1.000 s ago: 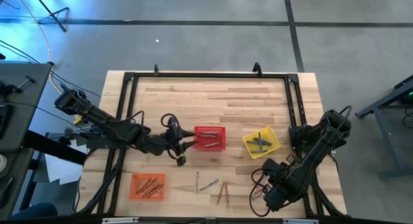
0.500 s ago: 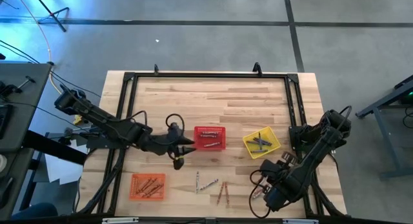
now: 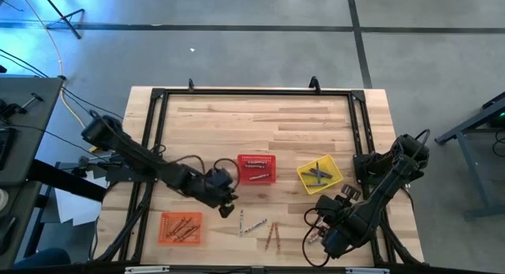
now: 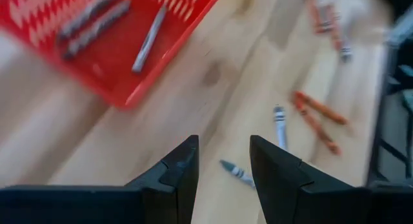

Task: Sort crayons
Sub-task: Put the gray crayon into the red bin

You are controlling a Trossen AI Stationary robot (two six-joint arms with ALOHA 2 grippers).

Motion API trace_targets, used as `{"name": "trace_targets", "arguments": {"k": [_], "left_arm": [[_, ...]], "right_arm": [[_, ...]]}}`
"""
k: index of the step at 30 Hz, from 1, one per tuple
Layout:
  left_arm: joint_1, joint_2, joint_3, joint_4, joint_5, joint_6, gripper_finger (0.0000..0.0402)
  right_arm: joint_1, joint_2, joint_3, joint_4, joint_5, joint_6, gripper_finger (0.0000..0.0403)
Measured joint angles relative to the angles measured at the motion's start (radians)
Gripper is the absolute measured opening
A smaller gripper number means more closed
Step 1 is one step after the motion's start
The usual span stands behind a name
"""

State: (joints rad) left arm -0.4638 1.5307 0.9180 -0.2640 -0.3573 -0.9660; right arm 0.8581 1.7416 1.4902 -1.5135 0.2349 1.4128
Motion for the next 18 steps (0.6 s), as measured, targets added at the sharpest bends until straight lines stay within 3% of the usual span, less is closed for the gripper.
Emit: {"name": "trace_targets", "arguments": {"k": [8,15,18], "left_arm": [[-0.029,0.188,0.000,0.128,0.041,-0.185,0.0126],[-0.056,0.224,0.001,0.203,0.060,-0.324,0.0126],[-0.074,0.224,0.042,0.135,0.061,-0.358,0.0126]], "right_arm": [[0.002,0.000,0.000,0.000,-0.001,0.000,0.0128],[0.015,0.000,0.000,0.000,-0.002,-0.021,0.0128],[0.026,0.000,0.000,0.002,-0.002,-0.034,0.0128]]}}
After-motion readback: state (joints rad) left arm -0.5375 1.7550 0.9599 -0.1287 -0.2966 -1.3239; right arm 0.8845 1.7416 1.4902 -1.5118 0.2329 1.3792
